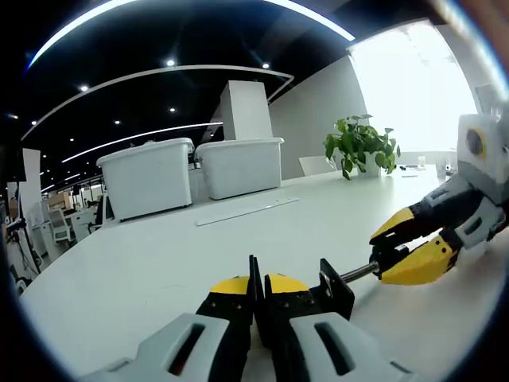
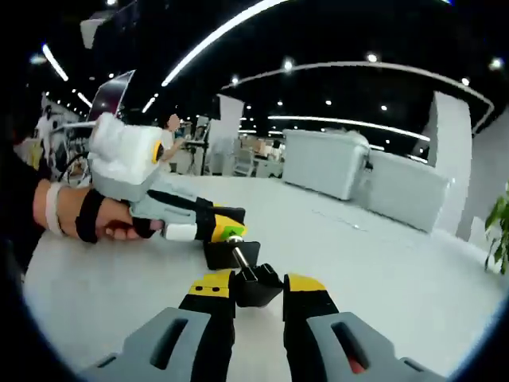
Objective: Clamp the fixed fixture on the desktop, loosen the retaining clip, secure it to the edge of the desk, and tighten the retaining clip.
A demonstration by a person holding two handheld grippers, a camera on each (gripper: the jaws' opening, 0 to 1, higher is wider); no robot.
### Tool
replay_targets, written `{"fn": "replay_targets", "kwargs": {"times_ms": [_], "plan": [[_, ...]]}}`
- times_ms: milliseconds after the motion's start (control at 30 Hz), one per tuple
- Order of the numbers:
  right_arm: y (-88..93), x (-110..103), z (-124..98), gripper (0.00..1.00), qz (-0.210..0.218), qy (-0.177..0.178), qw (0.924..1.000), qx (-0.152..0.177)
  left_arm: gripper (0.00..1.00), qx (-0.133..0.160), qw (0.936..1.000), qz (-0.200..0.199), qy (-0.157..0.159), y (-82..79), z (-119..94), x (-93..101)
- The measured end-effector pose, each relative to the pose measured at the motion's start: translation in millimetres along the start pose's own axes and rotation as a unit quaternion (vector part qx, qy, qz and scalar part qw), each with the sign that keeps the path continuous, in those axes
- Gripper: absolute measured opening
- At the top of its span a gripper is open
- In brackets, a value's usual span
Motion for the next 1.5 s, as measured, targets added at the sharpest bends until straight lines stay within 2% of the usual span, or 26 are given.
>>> {"fn": "replay_targets", "kwargs": {"times_ms": [33,67,100,167,233,333,400,433,467,567,633,667,733,800,833,867,900,967,1033,1067,1167,1200,1300,1367,1433,1500], "plan": [[-1.4,-3.0,-0.8,0.21,-0.055,0.006,0.9984,0.005,0.06,0.0,1.0,0.0,0.0,0.0,-0.1,0.0],[-0.6,-3.2,-0.3,0.21,-0.076,0.009,0.9971,0.006,0.06,0.0,1.0,0.0,-0.001,-0.1,-0.2,0.1],[-0.8,-5.3,-0.4,0.21,-0.124,0.018,0.992,0.009,0.06,0.0,1.0,0.001,-0.001,-0.1,-0.4,0.3],[0.1,-7.7,-1.3,0.21,-0.178,0.028,0.9836,0.004,0.06,-0.001,1.0,0.002,-0.001,-0.1,-0.7,0.7],[2.1,-5.0,9.5,0.21,-0.205,0.022,0.9785,0.005,0.06,-0.001,1.0,0.005,-0.002,0.0,-0.9,1.1],[-1.5,-7.5,2.0,0.21,-0.228,0.025,0.9734,0.009,0.06,-0.001,1.0,0.004,-0.003,0.3,-1.1,1.2],[-1.5,-5.7,3.5,0.21,-0.275,0.031,0.9608,0.011,0.06,-0.001,1.0,0.004,-0.002,0.4,-1.0,1.4],[-1.8,-4.9,3.4,0.21,-0.285,0.034,0.958,0.01,0.06,-0.001,1.0,0.005,-0.003,0.5,-0.9,1.3],[-1.5,-6.1,3.1,0.21,-0.278,0.034,0.9598,0.008,0.06,-0.001,1.0,0.005,-0.003,0.6,-0.9,1.4],[-2.5,-4.8,3.0,0.21,-0.28,0.037,0.9592,0.007,0.07,-0.001,1.0,0.004,-0.003,0.7,-0.9,1.3],[-2.4,-3.5,3.6,0.22,-0.266,0.036,0.9634,-0.001,0.07,-0.001,1.0,0.004,-0.003,0.7,-0.9,1.3],[-0.7,-3.7,4.5,0.23,-0.235,0.023,0.9715,-0.019,0.06,-0.001,1.0,0.004,-0.003,0.8,-0.9,1.3],[-2.2,-2.7,4.7,0.26,-0.179,0.009,0.9833,-0.035,0.06,-0.001,1.0,0.003,-0.003,0.7,-0.9,1.2],[-8.8,-3.9,1.0,0.26,-0.05,-0.007,0.9981,-0.036,0.06,-0.001,1.0,0.003,0.0,0.6,-1.2,2.0],[-13.5,-0.8,-0.2,0.27,0.006,-0.012,0.9995,-0.028,0.06,-0.001,1.0,0.004,0.001,0.6,-1.2,2.2],[-17.7,0.4,-3.6,0.3,0.064,-0.015,0.9976,-0.022,0.06,-0.001,1.0,0.004,0.001,0.5,-1.2,2.3],[-18.9,3.6,-4.1,0.35,0.124,-0.025,0.9917,-0.021,0.06,-0.001,1.0,0.004,0.001,0.4,-1.2,2.2],[-13.4,9.4,-1.0,0.44,0.231,-0.047,0.9714,-0.032,0.06,-0.001,1.0,0.004,0.001,0.3,-1.2,2.1],[-1.5,9.4,-1.1,0.43,0.302,-0.058,0.9504,-0.049,0.06,-0.001,1.0,0.002,0.002,0.3,-1.3,1.9],[4.5,9.6,0.3,0.41,0.341,-0.061,0.9362,-0.061,0.06,-0.001,1.0,0.002,0.002,0.3,-1.4,2.0],[13.6,11.6,1.9,0.35,0.404,-0.066,0.9099,-0.066,0.06,-0.001,1.0,0.003,0.003,0.2,-1.7,2.3],[13.6,10.9,1.6,0.35,0.409,-0.067,0.9077,-0.063,0.06,-0.001,1.0,0.003,0.003,0.2,-1.7,2.4],[12.4,7.4,2.6,0.35,0.45,-0.083,0.8866,-0.063,0.06,-0.001,1.0,0.004,0.004,0.1,-1.8,2.4],[12.9,9.2,3.3,0.35,0.47,-0.079,0.8768,-0.066,0.06,-0.001,1.0,0.004,0.003,0.1,-1.6,2.2],[16.9,12.4,4.7,0.29,0.487,-0.074,0.8668,-0.075,0.06,-0.001,1.0,0.004,0.004,0.1,-1.5,2.0],[20.8,14.7,6.5,0.25,0.491,-0.069,0.8653,-0.076,0.06,-0.001,1.0,0.004,0.004,0.0,-1.6,2.0]]}}
Point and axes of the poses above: the point that each gripper's makers call its tool centre point, and the gripper's own axes: z roughly forward along the fingers, x roughly to its right, y roughly out of its underside, the point moved 4 cm from there along -z, roughly backward along the fingers, and after that the axes turned 9 degrees about z, right-handed, at the moved point
